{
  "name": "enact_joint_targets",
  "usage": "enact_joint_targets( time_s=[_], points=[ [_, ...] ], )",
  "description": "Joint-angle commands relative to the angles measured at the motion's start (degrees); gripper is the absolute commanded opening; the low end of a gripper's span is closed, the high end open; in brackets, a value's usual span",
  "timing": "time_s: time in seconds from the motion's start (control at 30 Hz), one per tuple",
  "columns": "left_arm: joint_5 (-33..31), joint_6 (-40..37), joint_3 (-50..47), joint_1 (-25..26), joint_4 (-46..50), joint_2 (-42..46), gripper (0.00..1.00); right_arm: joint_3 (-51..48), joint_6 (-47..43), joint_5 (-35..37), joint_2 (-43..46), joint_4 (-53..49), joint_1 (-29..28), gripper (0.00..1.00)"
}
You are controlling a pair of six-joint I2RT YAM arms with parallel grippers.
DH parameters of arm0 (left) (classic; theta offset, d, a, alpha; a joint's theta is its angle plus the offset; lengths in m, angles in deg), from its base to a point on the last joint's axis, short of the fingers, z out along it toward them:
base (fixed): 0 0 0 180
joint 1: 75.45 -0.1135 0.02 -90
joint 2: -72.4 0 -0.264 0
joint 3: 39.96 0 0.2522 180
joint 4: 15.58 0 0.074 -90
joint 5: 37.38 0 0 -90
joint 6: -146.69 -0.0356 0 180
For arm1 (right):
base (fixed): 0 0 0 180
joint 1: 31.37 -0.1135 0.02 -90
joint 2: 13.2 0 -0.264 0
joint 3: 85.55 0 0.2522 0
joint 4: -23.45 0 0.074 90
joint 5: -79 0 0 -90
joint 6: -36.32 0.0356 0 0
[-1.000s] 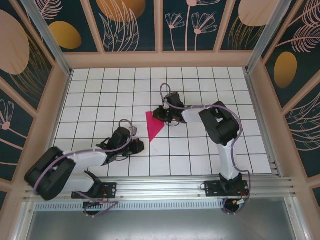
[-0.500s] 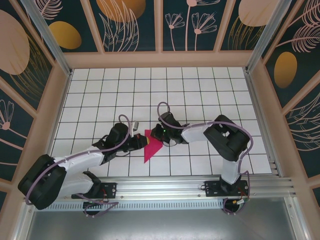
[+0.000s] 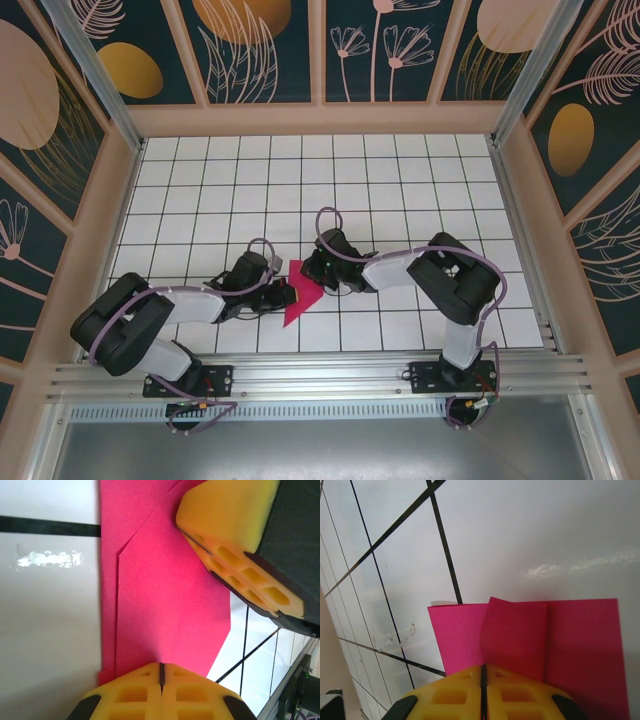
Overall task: Fold a paper plane with a square sheet of paper (pick it up from the middle)
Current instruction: Fourth fold the wing at the center of the table.
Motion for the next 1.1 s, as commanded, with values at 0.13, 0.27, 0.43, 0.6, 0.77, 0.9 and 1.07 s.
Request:
enact_joint_targets(
  time_s=[0.13, 0.27, 0.43, 0.6, 0.77, 0.9, 1.07],
  points=[
    [-3.8, -3.1, -0.7, 0.5, 6.1, -1.9, 0.0, 0.5, -4.7, 1.2, 1.9, -2.0, 1.8, 0.13],
    [-4.0, -4.7, -2.7, 0.5, 6.7, -3.0, 0.0, 0.2, -8.7, -2.7, 1.4, 1.3, 4.4, 0.14],
    [-5.8, -6.3, -4.7, 0.6, 8.3, -2.8, 0.0, 1.6, -12.1, -6.5, -0.8, 1.6, 7.5, 0.15],
    [-6.9, -6.3, -5.4, 0.6, 8.9, -2.2, 0.0, 1.7, -13.2, -5.8, -1.5, 0.6, 10.4, 0.15],
    [-6.8, -6.4, -4.9, 0.6, 9.0, -2.2, 0.0, 1.2, -14.6, -6.8, -2.1, 2.2, 12.9, 0.15],
    [-6.6, -6.5, -4.2, 0.6, 9.3, -2.0, 0.0, 2.3, -17.6, -9.3, 1.2, 2.0, 13.6, 0.15],
    [-6.7, -6.4, -3.7, 0.6, 9.3, -1.6, 0.0, 2.3, -19.7, -10.5, 6.9, 0.5, 12.2, 0.15]
  ],
)
